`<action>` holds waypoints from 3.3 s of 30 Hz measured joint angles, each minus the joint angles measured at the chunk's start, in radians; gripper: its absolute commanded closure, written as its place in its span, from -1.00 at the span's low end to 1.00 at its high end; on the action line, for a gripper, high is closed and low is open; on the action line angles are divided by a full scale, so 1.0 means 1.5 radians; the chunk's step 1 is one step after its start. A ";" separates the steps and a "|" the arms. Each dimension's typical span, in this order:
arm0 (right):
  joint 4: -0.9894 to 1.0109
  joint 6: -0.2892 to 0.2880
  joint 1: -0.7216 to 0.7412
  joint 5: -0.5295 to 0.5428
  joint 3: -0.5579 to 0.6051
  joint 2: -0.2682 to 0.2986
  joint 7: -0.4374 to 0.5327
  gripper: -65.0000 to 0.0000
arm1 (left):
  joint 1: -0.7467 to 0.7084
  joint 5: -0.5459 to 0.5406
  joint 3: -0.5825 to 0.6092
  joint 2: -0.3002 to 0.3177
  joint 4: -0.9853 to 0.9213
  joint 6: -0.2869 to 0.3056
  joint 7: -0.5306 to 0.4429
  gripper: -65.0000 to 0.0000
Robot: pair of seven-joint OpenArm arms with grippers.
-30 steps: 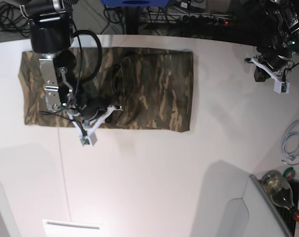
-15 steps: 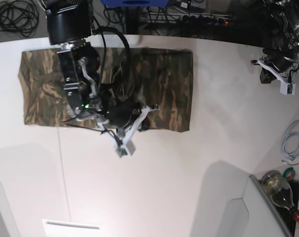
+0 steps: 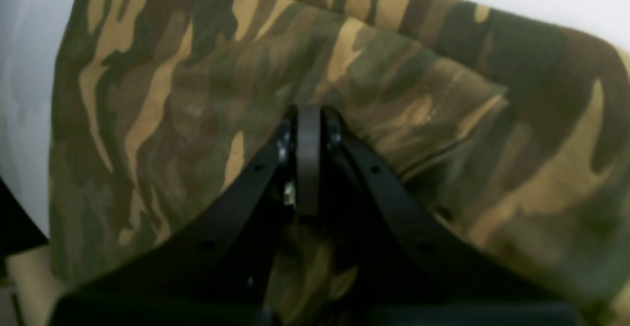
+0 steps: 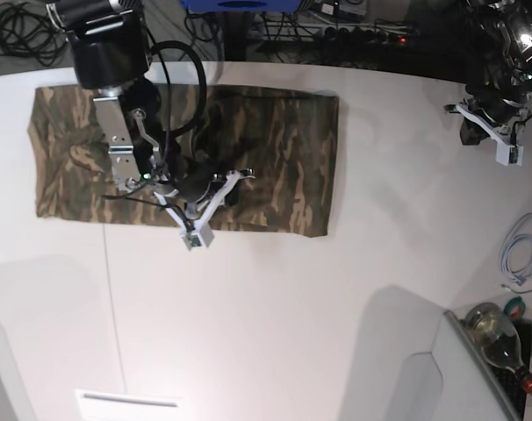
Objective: Layout the t-shirt on the table in an organized manner, then fold the t-shirt properly
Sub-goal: 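Press the folded shirt flat with the right gripper, then lift the right gripper away from the folded shirt, then move both grippers to opposite ends of the folded strip and grasp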
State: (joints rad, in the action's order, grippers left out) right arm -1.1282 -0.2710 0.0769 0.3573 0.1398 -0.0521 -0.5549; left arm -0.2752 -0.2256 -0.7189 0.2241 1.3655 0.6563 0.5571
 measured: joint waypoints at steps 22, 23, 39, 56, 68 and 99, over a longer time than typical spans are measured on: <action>-0.145 -0.006 -0.136 0.078 -0.035 0.075 -0.071 0.96 | 0.010 0.002 0.002 0.009 -0.003 0.000 0.001 1.00; -0.128 -0.007 -0.130 0.083 -0.048 0.075 -0.069 0.96 | 0.010 0.001 0.002 0.009 -0.003 0.000 0.001 1.00; -0.291 -0.005 -0.203 0.074 -0.038 0.048 -0.108 0.96 | 0.008 0.001 0.011 0.008 0.002 -0.001 0.000 1.00; -0.402 -0.002 -0.230 0.077 -0.388 0.058 -0.124 0.45 | 0.025 -0.003 0.340 -0.147 0.175 0.002 0.000 1.00; -0.046 -0.205 -0.059 0.072 -0.627 0.179 -0.157 -0.44 | 0.140 0.007 0.379 -0.107 -0.057 -0.095 0.001 1.00; 0.174 -0.296 -0.005 0.127 -0.531 0.208 -0.138 -0.43 | 0.130 -0.005 0.400 0.000 -0.166 -0.096 -0.202 1.00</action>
State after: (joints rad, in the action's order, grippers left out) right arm -0.8665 -0.7155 0.0689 0.5484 -0.6567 0.2600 -0.7616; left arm -0.0803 -0.2325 -0.1192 0.2241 1.1172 0.5117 0.2535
